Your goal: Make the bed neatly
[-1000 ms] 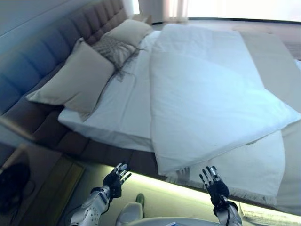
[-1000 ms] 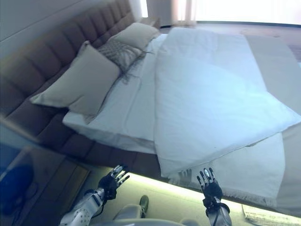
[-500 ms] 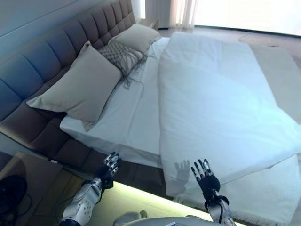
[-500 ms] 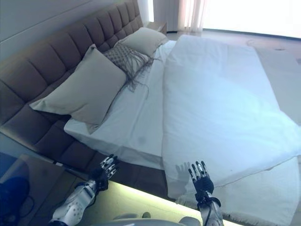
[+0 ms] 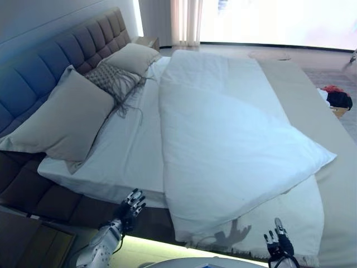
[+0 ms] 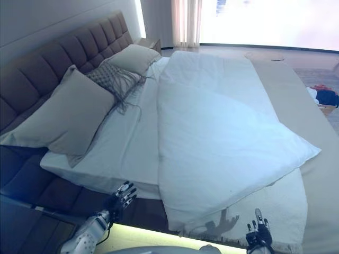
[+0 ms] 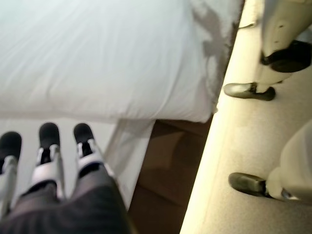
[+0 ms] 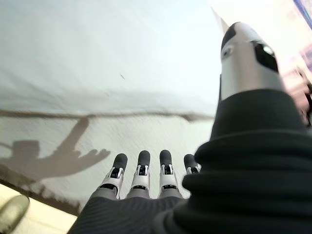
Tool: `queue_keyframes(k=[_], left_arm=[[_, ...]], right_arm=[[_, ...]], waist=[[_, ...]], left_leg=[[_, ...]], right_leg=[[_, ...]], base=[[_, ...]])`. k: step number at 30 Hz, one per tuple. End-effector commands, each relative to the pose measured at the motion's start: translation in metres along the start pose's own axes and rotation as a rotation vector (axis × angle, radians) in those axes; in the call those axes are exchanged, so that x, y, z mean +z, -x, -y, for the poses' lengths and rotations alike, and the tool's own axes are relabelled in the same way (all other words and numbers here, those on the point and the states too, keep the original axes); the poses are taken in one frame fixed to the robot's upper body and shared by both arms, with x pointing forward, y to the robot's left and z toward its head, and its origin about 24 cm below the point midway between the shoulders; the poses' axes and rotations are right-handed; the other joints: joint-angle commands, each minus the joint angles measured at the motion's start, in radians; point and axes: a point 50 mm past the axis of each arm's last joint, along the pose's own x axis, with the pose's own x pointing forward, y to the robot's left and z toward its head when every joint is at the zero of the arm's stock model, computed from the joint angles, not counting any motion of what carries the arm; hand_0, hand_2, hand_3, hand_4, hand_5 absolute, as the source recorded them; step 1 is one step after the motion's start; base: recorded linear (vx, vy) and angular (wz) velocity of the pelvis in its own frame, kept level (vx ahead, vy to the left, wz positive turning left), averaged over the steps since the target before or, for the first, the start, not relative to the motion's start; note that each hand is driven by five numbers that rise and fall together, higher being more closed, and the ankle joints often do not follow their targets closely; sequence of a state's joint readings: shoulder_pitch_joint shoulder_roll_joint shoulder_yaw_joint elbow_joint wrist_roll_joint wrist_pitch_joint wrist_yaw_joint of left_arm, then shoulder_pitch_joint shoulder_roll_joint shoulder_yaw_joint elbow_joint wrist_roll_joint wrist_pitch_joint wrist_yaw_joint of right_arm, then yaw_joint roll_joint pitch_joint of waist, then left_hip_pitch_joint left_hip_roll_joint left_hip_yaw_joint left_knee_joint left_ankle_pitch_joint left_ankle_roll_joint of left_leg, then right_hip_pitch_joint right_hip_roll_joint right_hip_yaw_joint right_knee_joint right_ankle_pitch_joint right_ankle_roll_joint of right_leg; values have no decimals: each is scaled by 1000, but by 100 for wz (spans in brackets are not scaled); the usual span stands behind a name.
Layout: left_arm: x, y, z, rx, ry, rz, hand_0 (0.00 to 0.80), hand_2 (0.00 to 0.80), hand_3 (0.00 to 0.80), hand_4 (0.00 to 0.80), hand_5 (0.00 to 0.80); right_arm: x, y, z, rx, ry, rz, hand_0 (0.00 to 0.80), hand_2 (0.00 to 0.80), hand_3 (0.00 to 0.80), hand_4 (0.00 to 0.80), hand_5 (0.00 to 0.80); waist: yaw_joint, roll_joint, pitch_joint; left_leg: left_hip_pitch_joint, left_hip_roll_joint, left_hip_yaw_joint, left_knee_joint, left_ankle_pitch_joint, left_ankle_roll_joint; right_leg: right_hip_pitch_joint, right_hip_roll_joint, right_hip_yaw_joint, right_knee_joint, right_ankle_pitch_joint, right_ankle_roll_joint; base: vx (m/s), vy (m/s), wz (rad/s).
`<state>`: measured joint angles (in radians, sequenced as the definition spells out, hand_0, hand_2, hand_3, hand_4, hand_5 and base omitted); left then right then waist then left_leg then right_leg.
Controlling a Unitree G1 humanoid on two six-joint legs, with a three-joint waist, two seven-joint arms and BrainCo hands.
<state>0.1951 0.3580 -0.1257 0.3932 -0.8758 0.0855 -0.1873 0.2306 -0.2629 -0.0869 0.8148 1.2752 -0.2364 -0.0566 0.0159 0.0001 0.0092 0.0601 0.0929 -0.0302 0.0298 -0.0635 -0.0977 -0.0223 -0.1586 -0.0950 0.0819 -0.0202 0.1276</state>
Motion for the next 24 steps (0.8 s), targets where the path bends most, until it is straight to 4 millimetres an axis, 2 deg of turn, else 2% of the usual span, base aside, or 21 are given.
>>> queue_keyframes(k=[1, 3, 5, 8, 10, 11, 12, 13, 15, 16, 19, 21, 24], left_arm=[[39, 3, -12, 6, -81, 107, 0, 0, 0, 0, 0], [36, 5, -12, 14, -94, 99, 0, 0, 0, 0, 0], [33, 6, -13, 6, -93, 79, 0, 0, 0, 0, 0], [31, 0, -7, -27, -118, 51, 0, 0, 0, 0, 0], [38, -14, 8, -73, -131, 54, 0, 0, 0, 0, 0], [44, -23, 17, -105, -139, 66, 0, 0, 0, 0, 0], [52, -29, 25, -137, -149, 78, 0, 0, 0, 0, 0], [54, -32, 28, -149, -155, 81, 0, 0, 0, 0, 0], [61, -34, 32, -158, -184, 80, 0, 0, 0, 0, 0], [60, -32, 30, -147, -190, 72, 0, 0, 0, 0, 0], [55, -20, 18, -106, -149, 66, 0, 0, 0, 0, 0], [52, -13, 13, -91, -147, 70, 0, 0, 0, 0, 0], [49, -8, 8, -79, -133, 78, 0, 0, 0, 0, 0]], right_arm=[[14, -8, -12, 23, -112, 30, 0, 0, 0, 0, 0], [19, -8, -12, 46, -67, 41, 0, 0, 0, 0, 0], [23, -10, -9, 48, -80, 45, 0, 0, 0, 0, 0], [34, -16, -7, 31, -189, 65, 0, 0, 0, 0, 0], [54, -24, -11, 14, -226, 118, 0, 0, 0, 0, 0], [68, -27, -14, 16, -243, 149, 0, 0, 0, 0, 0], [81, -31, -18, 23, -256, 177, 0, 0, 0, 0, 0], [86, -32, -20, 25, -258, 187, 0, 0, 0, 0, 0], [98, -33, -21, 14, -265, 215, 0, 0, 0, 0, 0], [101, -31, -14, -2, -260, 220, 0, 0, 0, 0, 0], [87, -24, 6, -11, -207, 191, 0, 0, 0, 0, 0], [71, -19, 12, -1, -178, 159, 0, 0, 0, 0, 0], [47, -14, 14, 38, -183, 108, 0, 0, 0, 0, 0]], waist=[[27, -61, 14], [32, -56, 25], [42, -41, 36], [59, -8, 45], [69, 21, 63], [75, 31, 75], [79, 35, 87], [80, 36, 92], [73, 37, 108], [62, 32, 113], [48, 19, 106], [45, 10, 88], [49, -1, 70]], left_leg=[[-41, 40, 8, 207, -66, 50], [-85, 73, 11, 297, 9, 35], [-121, 100, 10, 312, 82, 17], [-117, 131, -5, 181, 136, -10], [-158, 133, -22, 83, 185, -33], [-190, 122, -31, 55, 197, -41], [-215, 106, -41, 44, 186, -44], [-223, 100, -44, 44, 180, -44], [-243, 76, -35, 84, 135, -43], [-245, 67, -25, 125, 115, -46], [-223, 62, 13, 156, 81, -36], [-207, 64, 32, 153, 68, -26], [-206, 76, 30, 165, 48, -24]], right_leg=[[-83, -58, 14, 22, 107, 44], [-62, -35, -12, 24, 85, 10], [-37, -22, -36, 17, 75, -2], [-23, -26, -71, 15, 56, -1], [-34, -37, -90, 18, 43, 1], [-42, -48, -98, 17, 41, 4], [-52, -63, -102, 19, 41, 10], [-56, -70, -103, 21, 41, 12], [-79, -117, -86, 74, 29, 34], [-73, -147, -75, 86, 35, 48], [-30, -191, -78, 58, 63, 80], [-6, -191, -73, 13, 78, 89], [2, -182, -60, -9, 75, 97]], base=[[82, -289, 9], [64, -214, 4], [71, -100, 17], [43, 73, 16], [-115, 222, 29], [-208, 231, 43], [-150, 189, 46], [-40, 218, 43], [135, 213, 28], [247, 168, 16], [309, 103, 7], [213, 8, -7], [134, -50, -12]])
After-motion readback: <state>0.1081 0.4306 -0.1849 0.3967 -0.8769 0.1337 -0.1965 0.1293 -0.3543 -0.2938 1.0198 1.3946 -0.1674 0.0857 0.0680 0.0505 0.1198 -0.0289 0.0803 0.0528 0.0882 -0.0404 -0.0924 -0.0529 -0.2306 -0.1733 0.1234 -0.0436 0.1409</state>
